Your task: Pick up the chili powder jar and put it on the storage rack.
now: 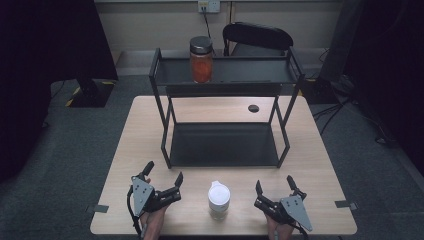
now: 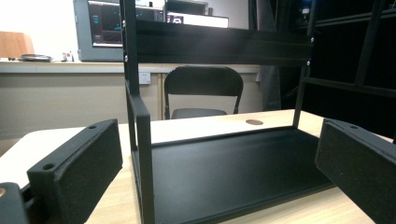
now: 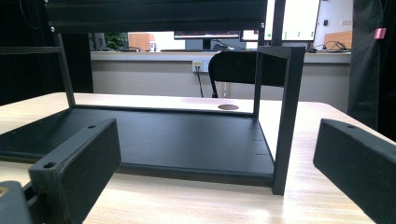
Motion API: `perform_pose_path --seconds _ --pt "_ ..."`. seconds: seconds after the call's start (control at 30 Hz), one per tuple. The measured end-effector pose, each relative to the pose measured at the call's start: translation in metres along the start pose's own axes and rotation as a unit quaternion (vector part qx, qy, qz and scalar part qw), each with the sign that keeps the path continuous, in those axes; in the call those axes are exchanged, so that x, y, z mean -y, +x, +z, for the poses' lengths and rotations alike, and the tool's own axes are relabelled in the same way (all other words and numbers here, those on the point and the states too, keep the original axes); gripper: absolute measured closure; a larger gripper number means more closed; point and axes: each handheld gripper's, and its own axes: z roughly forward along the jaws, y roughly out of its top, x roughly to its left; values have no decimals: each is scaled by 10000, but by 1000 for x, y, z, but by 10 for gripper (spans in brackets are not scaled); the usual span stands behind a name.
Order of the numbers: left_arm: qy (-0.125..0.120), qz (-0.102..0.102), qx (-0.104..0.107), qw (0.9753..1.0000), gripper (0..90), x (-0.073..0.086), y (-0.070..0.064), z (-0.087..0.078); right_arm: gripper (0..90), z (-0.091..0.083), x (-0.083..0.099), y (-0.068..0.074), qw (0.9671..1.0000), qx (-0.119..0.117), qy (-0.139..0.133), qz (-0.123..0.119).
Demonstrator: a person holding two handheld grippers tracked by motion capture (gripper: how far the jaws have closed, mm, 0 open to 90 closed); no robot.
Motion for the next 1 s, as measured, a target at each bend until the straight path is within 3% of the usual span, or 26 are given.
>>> perform_pose_path --seconds 0.2,0.43,0.63,0.7,1.0 --pt "50 -61 -46 10000 0 15 -3 2 0 0 0 0 10000 0 0 -2" --pt "105 25 -14 9999 0 25 -5 0 0 0 0 0 10000 0 0 -1" --pt "154 245 -41 9996 0 33 -9 -5 0 0 0 0 10000 4 -1 -1" --pt "83 77 -13 9999 0 35 -7 -8 0 0 0 0 10000 4 -1 -1" --pt "137 128 -126 9997 2 36 -10 -5 0 0 0 0 10000 5 -1 -1"
